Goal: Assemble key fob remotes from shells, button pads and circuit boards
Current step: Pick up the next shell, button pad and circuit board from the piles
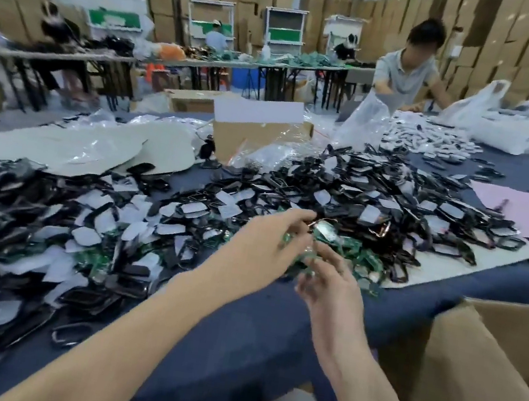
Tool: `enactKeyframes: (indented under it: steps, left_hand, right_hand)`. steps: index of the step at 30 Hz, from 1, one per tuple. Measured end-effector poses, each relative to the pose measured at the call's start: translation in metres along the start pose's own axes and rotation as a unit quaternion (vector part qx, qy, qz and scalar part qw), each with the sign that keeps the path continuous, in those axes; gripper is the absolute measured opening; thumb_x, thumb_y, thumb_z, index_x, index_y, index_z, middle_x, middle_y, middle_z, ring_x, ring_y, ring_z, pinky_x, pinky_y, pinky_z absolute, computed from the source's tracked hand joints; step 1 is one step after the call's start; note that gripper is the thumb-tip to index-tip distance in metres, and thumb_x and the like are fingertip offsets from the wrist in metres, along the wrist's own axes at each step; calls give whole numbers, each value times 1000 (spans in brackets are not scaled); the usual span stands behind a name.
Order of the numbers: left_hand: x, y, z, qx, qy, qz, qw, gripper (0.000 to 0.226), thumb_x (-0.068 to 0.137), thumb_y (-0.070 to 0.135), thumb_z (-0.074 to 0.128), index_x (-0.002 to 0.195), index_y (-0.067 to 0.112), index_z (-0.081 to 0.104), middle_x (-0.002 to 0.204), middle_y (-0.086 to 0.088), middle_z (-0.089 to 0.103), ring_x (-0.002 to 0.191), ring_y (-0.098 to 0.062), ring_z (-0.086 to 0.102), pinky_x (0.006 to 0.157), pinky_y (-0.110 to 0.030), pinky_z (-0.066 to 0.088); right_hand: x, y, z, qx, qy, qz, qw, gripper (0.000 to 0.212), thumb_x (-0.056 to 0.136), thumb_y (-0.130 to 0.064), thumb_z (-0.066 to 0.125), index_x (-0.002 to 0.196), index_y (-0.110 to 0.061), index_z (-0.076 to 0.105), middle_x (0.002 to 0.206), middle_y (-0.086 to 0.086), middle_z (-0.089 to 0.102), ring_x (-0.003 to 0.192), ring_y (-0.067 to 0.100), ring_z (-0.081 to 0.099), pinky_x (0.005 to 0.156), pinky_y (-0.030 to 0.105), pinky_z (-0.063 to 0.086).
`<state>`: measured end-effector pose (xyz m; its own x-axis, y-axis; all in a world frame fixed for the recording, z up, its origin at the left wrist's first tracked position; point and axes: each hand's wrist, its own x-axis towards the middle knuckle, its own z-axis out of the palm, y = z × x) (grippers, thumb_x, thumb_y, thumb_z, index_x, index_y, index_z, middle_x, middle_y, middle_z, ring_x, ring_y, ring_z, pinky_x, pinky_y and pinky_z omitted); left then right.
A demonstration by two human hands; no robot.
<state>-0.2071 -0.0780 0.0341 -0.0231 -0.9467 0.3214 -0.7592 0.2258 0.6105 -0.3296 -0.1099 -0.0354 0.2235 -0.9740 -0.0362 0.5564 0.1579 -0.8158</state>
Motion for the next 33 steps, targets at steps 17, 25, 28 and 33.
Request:
enactKeyframes:
  steps: [17, 25, 28, 33]
  left_hand:
    - [-83, -171, -100, 142, 104, -203, 963, 28, 103, 36, 49, 128, 28, 60, 107, 14, 69, 94, -2, 64, 83, -24, 54]
    - [-40, -213, -149, 179, 110, -273, 939, 29, 104, 31, 45, 128, 24, 59, 96, 10, 67, 73, -7, 65, 69, -28, 55]
    - [-23, -229, -169, 205, 117, -300, 924, 29, 104, 25, 44, 125, 19, 62, 108, -2, 71, 83, -18, 65, 81, -35, 55]
    - [14, -257, -191, 216, 124, -309, 918, 33, 103, 20, 44, 130, 9, 61, 122, -11, 67, 106, -27, 62, 95, -34, 46]
  right_hand:
    - [59, 113, 132, -461, -161, -171, 856, 22, 104, -13, 43, 110, -33, 52, 110, -15, 53, 103, -1, 51, 84, 16, 44]
    - [96, 132, 158, -554, -179, -297, 757, 29, 99, -5, 44, 119, -21, 58, 113, -4, 55, 105, 13, 47, 93, 30, 39]
    - [111, 133, 164, -546, -167, -311, 760, 29, 99, -5, 44, 119, -19, 60, 112, -4, 58, 105, 13, 48, 95, 33, 42]
    - [129, 135, 169, -549, -157, -305, 763, 31, 97, -2, 47, 121, -16, 61, 114, -3, 59, 106, 16, 50, 98, 38, 44]
